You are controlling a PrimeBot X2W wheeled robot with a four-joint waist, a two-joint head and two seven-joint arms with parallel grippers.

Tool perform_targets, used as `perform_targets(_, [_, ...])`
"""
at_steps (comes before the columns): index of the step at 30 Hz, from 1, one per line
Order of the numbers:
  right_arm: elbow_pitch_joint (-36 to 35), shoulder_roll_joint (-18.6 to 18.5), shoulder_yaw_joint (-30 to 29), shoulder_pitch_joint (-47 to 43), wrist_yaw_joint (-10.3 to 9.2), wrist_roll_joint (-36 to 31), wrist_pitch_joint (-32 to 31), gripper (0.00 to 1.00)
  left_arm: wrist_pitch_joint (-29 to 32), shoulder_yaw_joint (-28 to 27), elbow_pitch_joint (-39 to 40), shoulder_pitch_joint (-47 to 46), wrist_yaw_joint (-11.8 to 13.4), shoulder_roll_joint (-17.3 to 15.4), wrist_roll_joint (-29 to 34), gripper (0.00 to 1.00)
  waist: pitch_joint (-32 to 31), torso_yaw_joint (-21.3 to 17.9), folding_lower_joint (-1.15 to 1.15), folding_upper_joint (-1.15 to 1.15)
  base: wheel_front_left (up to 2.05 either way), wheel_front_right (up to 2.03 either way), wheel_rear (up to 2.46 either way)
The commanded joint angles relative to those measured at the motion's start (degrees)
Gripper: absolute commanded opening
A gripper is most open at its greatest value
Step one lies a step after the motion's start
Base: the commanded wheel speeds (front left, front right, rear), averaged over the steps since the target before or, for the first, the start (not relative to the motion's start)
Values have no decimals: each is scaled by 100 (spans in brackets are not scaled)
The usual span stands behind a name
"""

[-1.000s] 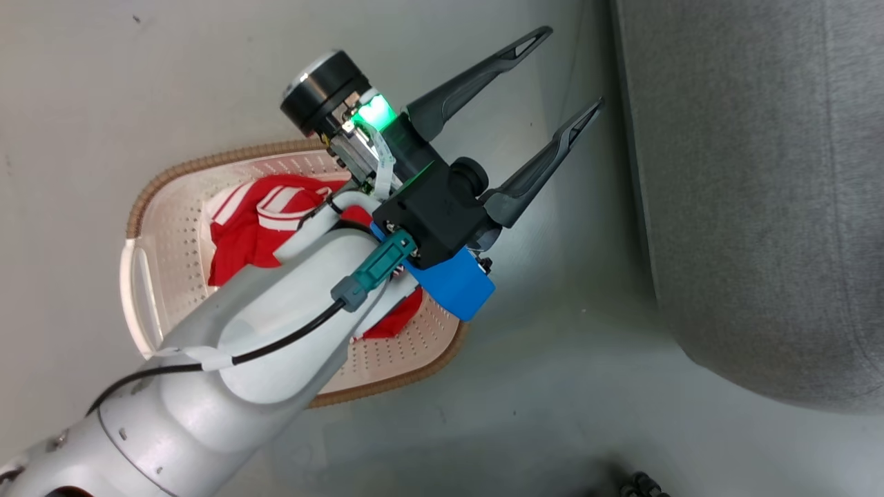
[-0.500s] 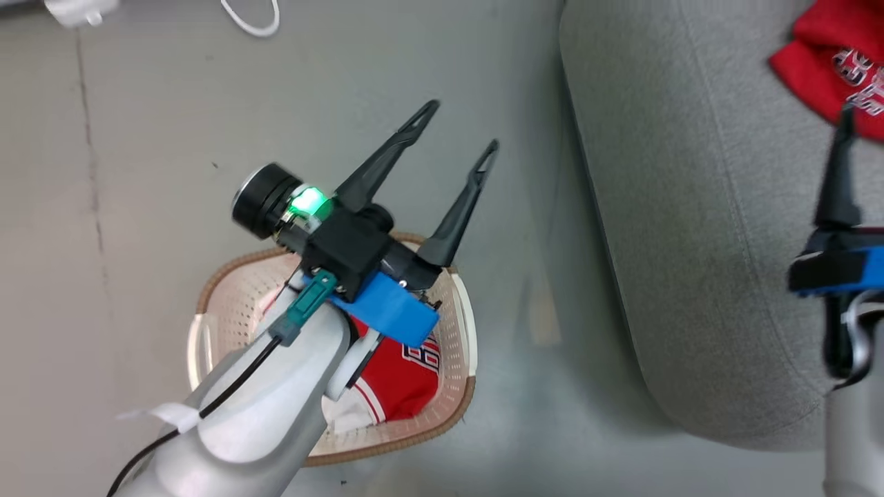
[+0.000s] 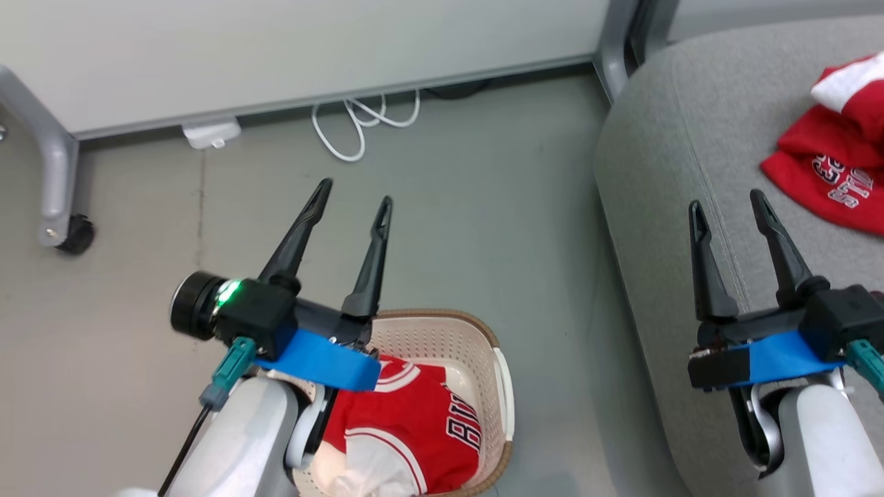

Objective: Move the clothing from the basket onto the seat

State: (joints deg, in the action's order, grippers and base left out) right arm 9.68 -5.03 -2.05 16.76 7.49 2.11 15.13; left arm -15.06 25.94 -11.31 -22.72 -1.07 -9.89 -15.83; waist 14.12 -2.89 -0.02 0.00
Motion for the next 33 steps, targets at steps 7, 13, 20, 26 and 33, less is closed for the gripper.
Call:
perform_targets(7, [-218, 72, -35, -590, 1, -57, 3, 100, -17, -823, 105, 765, -95, 205, 230, 100, -660, 420, 2, 0, 0, 0, 0])
perform_targets(13, [-199, 133, -126, -907, 1, -21, 3, 100, -17, -1350, 87, 1239, -204, 339, 397, 100, -930, 538, 2, 0, 0, 0, 0])
perform_targets(20, [-170, 191, -282, -1245, 1, -12, 3, 100, -17, -1724, 11, 1577, -336, 484, 561, 100, -1141, 672, 2, 0, 0, 0, 0])
perform_targets(26, [-195, 217, -351, -1441, 1, 8, 3, 100, -16, -1929, -27, 1766, -410, 565, 683, 100, -1217, 738, 2, 0, 0, 0, 0])
perform_targets(33, [-158, 219, -364, -1556, 1, 154, 3, 100, -16, -2035, -65, 1850, -509, 626, 770, 100, -1285, 774, 2, 0, 0, 0, 0])
